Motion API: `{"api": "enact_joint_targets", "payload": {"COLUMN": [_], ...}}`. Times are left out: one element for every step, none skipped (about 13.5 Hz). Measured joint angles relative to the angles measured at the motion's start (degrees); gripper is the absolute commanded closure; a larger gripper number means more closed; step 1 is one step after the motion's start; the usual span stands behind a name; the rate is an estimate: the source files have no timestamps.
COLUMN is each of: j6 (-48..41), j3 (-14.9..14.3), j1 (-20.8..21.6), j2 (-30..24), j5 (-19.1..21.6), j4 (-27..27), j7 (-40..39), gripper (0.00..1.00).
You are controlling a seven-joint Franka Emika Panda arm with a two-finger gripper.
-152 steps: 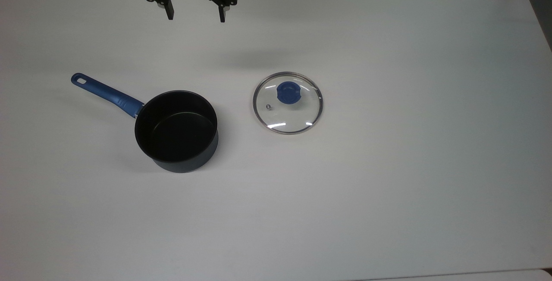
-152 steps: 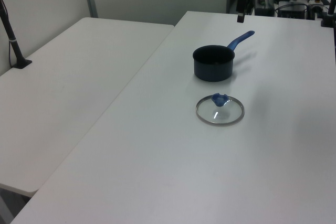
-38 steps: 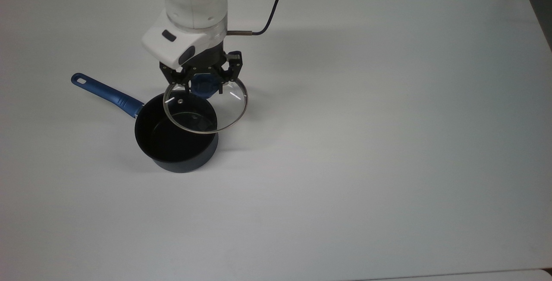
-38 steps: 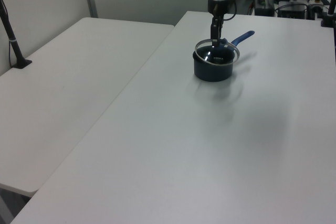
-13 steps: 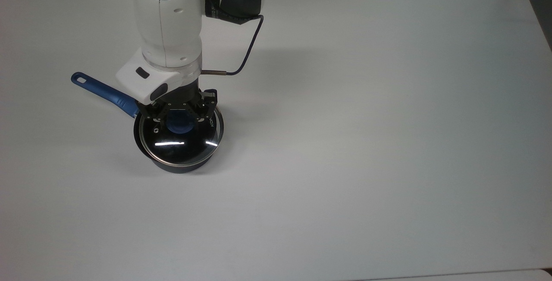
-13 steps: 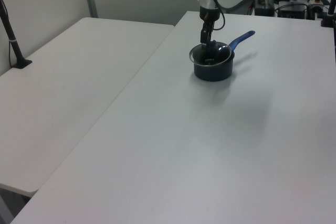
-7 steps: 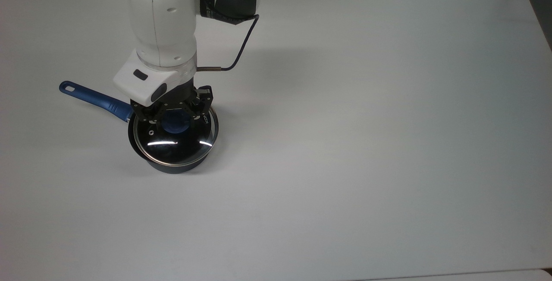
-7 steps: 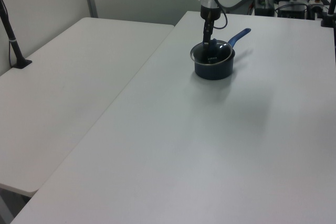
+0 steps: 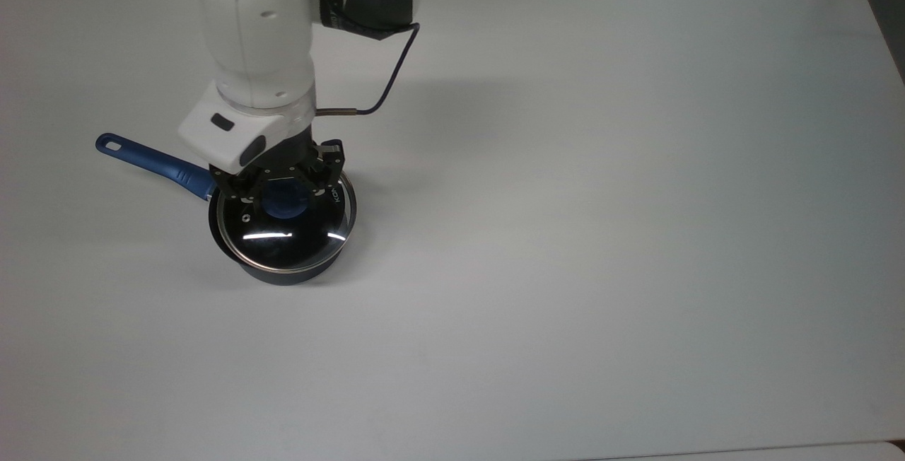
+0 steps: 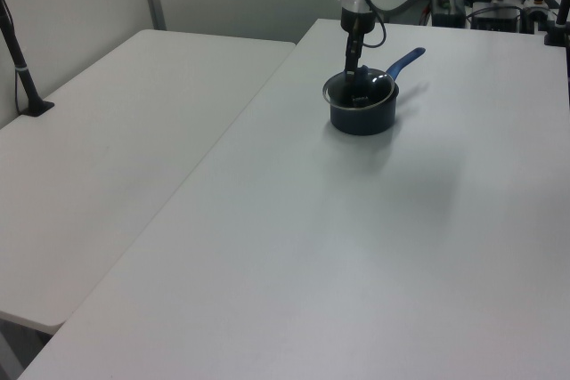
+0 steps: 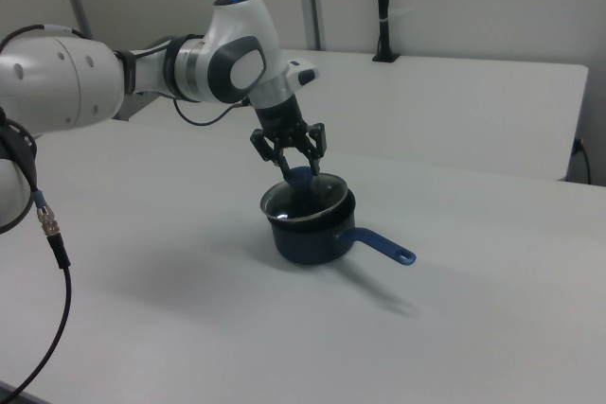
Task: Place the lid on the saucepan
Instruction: 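Lower the lid onto the saucepan rim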
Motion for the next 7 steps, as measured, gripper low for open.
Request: {"api": "enact_joint_targets", "payload": {"j6": [0.06,0.07,0.08,0.14,0.21,0.22,0.22], "j3": [-0.37,-0.42,-0.50,-0.59,-1.10,-1.69,-1.76], "j1": [-0.17,-0.55,-0.92,-1.33,-1.58,-1.77,-1.93], "j2": [-0.03,-0.08,-0.21,-0.43,-0.62,-0.79,-0.80], "j5": [0.58,0.87,1.25,1.70,2.28,2.84,2.89], "j4": [0.00,0.00,0.00,0.00,0.00,0.01,0.00], "j7": [-0.76,-1.26,-1.62,-2.49,-3.72,-5.09,-5.80], "gripper": [0.64,0.64,0.64,0.64,0.64,0.64,0.64]}}
